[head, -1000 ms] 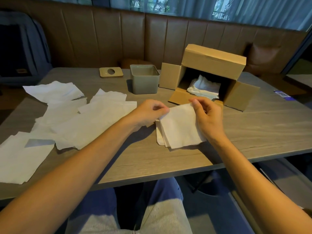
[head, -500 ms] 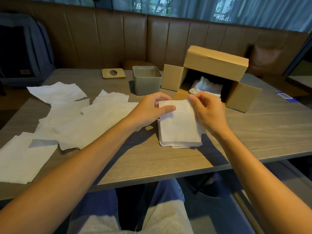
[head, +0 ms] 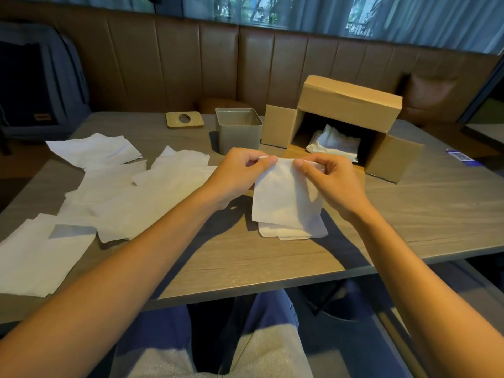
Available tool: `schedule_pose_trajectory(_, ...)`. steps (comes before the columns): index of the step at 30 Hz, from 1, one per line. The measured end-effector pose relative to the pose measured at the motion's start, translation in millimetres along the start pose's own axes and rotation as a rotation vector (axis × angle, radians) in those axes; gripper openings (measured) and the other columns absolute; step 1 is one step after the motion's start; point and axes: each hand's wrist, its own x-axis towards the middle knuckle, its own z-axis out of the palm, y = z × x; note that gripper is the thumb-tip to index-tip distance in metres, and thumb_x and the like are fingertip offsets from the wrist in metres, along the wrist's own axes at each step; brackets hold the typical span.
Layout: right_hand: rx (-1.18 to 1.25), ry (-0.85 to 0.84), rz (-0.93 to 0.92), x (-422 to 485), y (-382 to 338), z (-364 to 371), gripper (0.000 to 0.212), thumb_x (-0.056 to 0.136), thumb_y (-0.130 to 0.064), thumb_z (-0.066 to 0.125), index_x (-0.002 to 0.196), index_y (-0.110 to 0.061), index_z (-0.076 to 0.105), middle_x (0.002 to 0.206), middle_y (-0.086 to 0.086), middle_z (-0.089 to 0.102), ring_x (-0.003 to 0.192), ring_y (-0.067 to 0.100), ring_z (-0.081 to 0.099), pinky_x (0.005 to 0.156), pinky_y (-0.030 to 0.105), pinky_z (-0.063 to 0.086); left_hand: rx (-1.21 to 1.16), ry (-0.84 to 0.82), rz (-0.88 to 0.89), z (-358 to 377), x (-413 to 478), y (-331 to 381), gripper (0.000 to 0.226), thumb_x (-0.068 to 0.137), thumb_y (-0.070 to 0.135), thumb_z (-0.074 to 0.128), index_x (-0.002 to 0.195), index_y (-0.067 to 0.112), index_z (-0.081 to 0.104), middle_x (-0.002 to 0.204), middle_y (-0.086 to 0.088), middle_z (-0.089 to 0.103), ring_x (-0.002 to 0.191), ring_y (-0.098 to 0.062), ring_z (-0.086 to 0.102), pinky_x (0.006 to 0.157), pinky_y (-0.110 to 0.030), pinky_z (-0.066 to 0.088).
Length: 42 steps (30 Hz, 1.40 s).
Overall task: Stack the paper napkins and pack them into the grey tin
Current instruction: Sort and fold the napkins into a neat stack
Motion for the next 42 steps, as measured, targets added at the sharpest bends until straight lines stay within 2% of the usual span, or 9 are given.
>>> schedule_pose_trajectory(4, -0.098, -0.11, -0.098, 3.8, -10.1, -2.0, 0.01, 0.095, -0.032, 0.066, 0.097, -0.026, 0.075, 0.089, -0.017, 0.069, 0.086, -0.003, 0.064, 0.069, 0.011, 0.051, 0.13, -0.075, 0.038, 0.8, 0.9, 3.3, 0.03, 0.099, 0.037, 0.056, 0.099, 0.015, 0.075, 0.095, -0.004, 0.072, 0.087, -0.013, 0.069, 0.074, -0.028, 0.06)
schedule_pose_trajectory(10, -0.048, -0.076, -0.046, 6.2, -8.5, -10.9, 0.023, 0.103, -0.028, 0.052, 0.094, -0.018, 0.071, 0.083, -0.005, 0.068, 0.07, 0.0, 0.063, 0.056, 0.014, 0.048, 0.098, 0.049, 0.087, -9.8, 1.4, -2.3, 0.034, 0.102, 0.036, 0.052, 0.097, 0.01, 0.074, 0.094, -0.007, 0.069, 0.092, -0.017, 0.067, 0.08, -0.038, 0.057)
schedule_pose_trajectory(14, -0.043, -0.164, -0.067, 7.4, -16.3, -5.9, 0.022, 0.099, -0.034, 0.059, 0.108, -0.017, 0.07, 0.1, -0.006, 0.07, 0.091, 0.006, 0.067, 0.074, 0.019, 0.056, 0.178, 0.027, 0.147, 2.6, 1.6, 2.5, 0.034, 0.105, 0.039, 0.044, 0.101, 0.013, 0.066, 0.093, -0.003, 0.065, 0.088, -0.016, 0.064, 0.075, -0.03, 0.052)
schedule_pose_trajectory(19, 0.016, -0.15, -0.071, 10.6, -17.8, 0.4, 0.018, 0.096, -0.03, 0.066, 0.101, -0.014, 0.072, 0.096, -0.001, 0.073, 0.086, 0.013, 0.071, 0.067, 0.021, 0.055, 0.22, 0.151, 0.28, 8.8, 2.9, 2.1, 0.021, 0.103, 0.039, 0.048, 0.102, 0.023, 0.06, 0.093, 0.007, 0.064, 0.086, -0.008, 0.065, 0.067, -0.018, 0.054)
schedule_pose_trajectory(25, 0.165, -0.206, 0.063, 5.2, -11.7, -9.1, 0.017, 0.095, -0.029, 0.066, 0.108, -0.02, 0.072, 0.1, -0.01, 0.072, 0.093, 0.008, 0.069, 0.074, 0.021, 0.057, 0.181, 0.099, 0.264, 4.9, 5.9, 1.6, 0.026, 0.107, 0.033, 0.04, 0.106, 0.02, 0.062, 0.095, 0.004, 0.062, 0.089, -0.011, 0.062, 0.074, -0.024, 0.052)
schedule_pose_trajectory(27, 0.111, -0.224, 0.049, 6.1, -13.8, -7.6, 0.017, 0.096, -0.03, 0.063, 0.102, -0.019, 0.075, 0.092, -0.015, 0.072, 0.088, 0.005, 0.068, 0.073, 0.02, 0.057, 0.194, 0.094, 0.28, 6.6, 5.6, 3.3, 0.027, 0.108, 0.03, 0.039, 0.103, 0.017, 0.063, 0.09, 0.005, 0.06, 0.085, -0.01, 0.059, 0.07, -0.017, 0.046)
schedule_pose_trajectory(30, 0.101, -0.201, 0.055, 7.8, -16.5, -4.9, 0.012, 0.094, -0.028, 0.068, 0.095, -0.018, 0.075, 0.092, -0.006, 0.074, 0.083, 0.006, 0.069, 0.07, 0.02, 0.056, 0.202, 0.141, 0.287, 10.3, 5.1, 5.7, 0.023, 0.108, 0.029, 0.038, 0.101, 0.02, 0.058, 0.086, 0.011, 0.055, 0.08, -0.007, 0.056, 0.062, -0.005, 0.042)
schedule_pose_trajectory(35, 0.102, -0.156, 0.058, 9.1, -14.7, -6.5, 0.016, 0.089, -0.03, 0.074, 0.1, -0.019, 0.07, 0.1, 0.004, 0.072, 0.09, 0.019, 0.07, 0.072, 0.025, 0.059, 0.148, 0.128, 0.194, 16.1, 8.8, 0.9, 0.025, 0.102, 0.043, 0.05, 0.107, 0.02, 0.057, 0.098, 0.001, 0.064, 0.091, -0.016, 0.064, 0.072, -0.029, 0.055)
schedule_pose_trajectory(42, 0.011, -0.144, 0.058, 7.7, -20.5, -7.6, 0.022, 0.099, -0.035, 0.059, 0.103, -0.021, 0.075, 0.097, -0.009, 0.069, 0.088, 0.008, 0.065, 0.067, 0.018, 0.053, -0.12, 0.164, 0.048, 17.2, -0.7, 2.5, 0.015, 0.097, 0.041, 0.061, 0.096, 0.03, 0.07, 0.092, 0.009, 0.069, 0.085, -0.011, 0.066, 0.065, -0.019, 0.054)
